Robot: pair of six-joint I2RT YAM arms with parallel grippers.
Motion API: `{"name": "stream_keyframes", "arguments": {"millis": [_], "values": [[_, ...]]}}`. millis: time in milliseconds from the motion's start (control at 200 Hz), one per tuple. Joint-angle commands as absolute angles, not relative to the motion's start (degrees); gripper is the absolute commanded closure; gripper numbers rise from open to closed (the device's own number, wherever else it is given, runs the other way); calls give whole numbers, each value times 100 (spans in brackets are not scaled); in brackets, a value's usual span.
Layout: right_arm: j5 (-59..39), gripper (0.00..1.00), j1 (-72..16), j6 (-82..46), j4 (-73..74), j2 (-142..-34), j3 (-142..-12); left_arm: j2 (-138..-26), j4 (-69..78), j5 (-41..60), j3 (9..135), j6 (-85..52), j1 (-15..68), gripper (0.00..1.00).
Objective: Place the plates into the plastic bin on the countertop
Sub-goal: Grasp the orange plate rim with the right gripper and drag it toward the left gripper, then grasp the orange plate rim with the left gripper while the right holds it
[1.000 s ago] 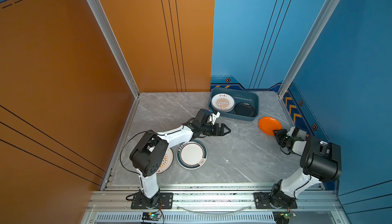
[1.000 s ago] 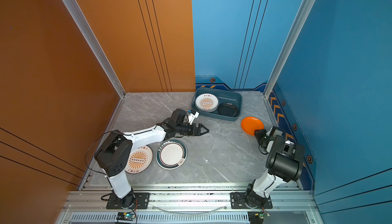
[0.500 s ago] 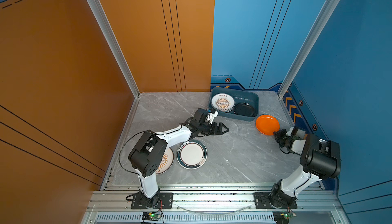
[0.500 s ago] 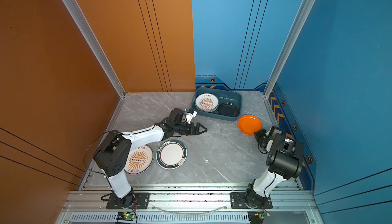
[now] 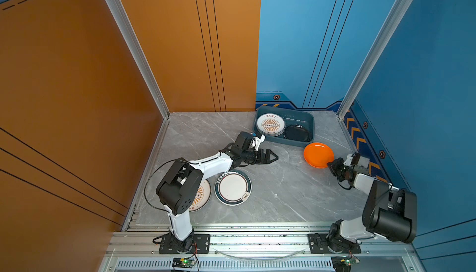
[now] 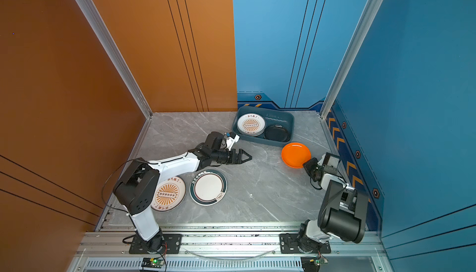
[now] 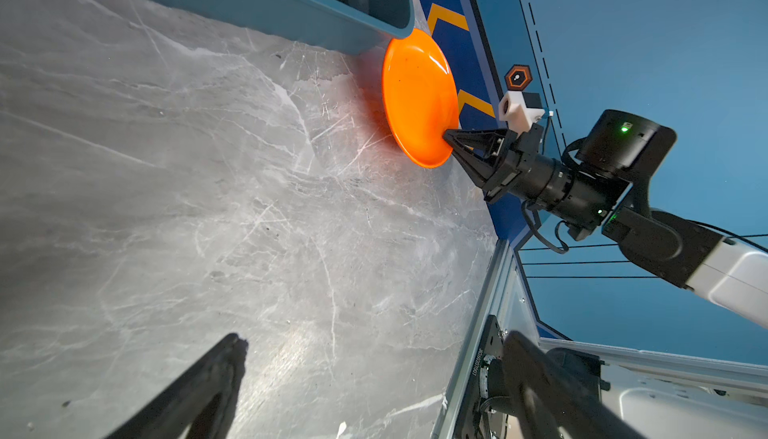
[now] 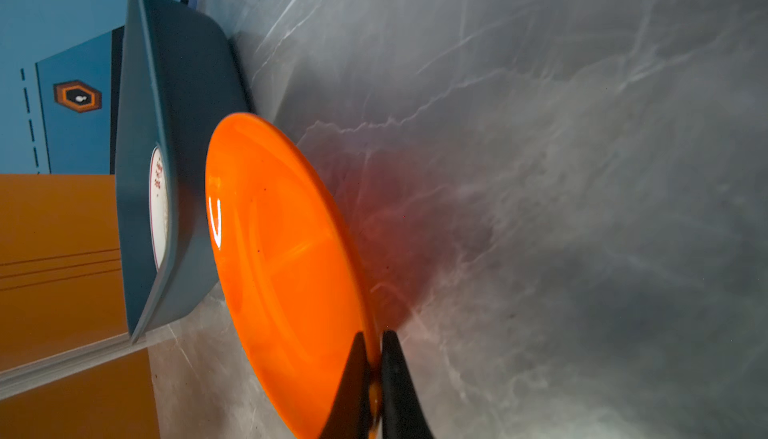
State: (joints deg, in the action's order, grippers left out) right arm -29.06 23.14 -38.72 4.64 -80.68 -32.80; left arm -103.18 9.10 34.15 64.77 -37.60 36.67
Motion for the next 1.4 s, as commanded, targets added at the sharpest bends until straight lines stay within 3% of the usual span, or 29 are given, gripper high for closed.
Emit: {"name": "stream_keyframes", "arguments": {"millis": [0,295,651,756,856,966,1146,1257,1397], "values": [[-3221,100,2115,-3313,-544,-7570,-3385,-10366,1157,3609,6359,-3795,3751,2],[-3944,100,1563,-3010,-1536,-6660,-3696,-10323,1463,3667,6293,-3901,3863,2],[-4342,100,710,-2933,-1673,-6743,-3981,-10353,1634,3690,6267,-3879,3948,0],[-4426,100,549,-2960,-1597,-6811,-4021,-10374,1652,3683,6250,-3857,3950,4],[-4514,100,360,-2953,-1550,-6902,-4068,-10414,1648,3652,6224,-3799,3958,12],[-4527,100,137,-2944,-1500,-7022,-4130,-10491,1648,3644,6214,-3761,3964,31],[-4536,100,-112,-2944,-1371,-7171,-4167,-10529,1696,3674,6187,-3762,3955,49],[-4526,100,-182,-2953,-1243,-7248,-4137,-10546,1761,3749,6187,-3800,3920,68],[-4535,100,-259,-2979,-1065,-7377,-4116,-10583,1888,3847,6174,-3913,3885,85]]}}
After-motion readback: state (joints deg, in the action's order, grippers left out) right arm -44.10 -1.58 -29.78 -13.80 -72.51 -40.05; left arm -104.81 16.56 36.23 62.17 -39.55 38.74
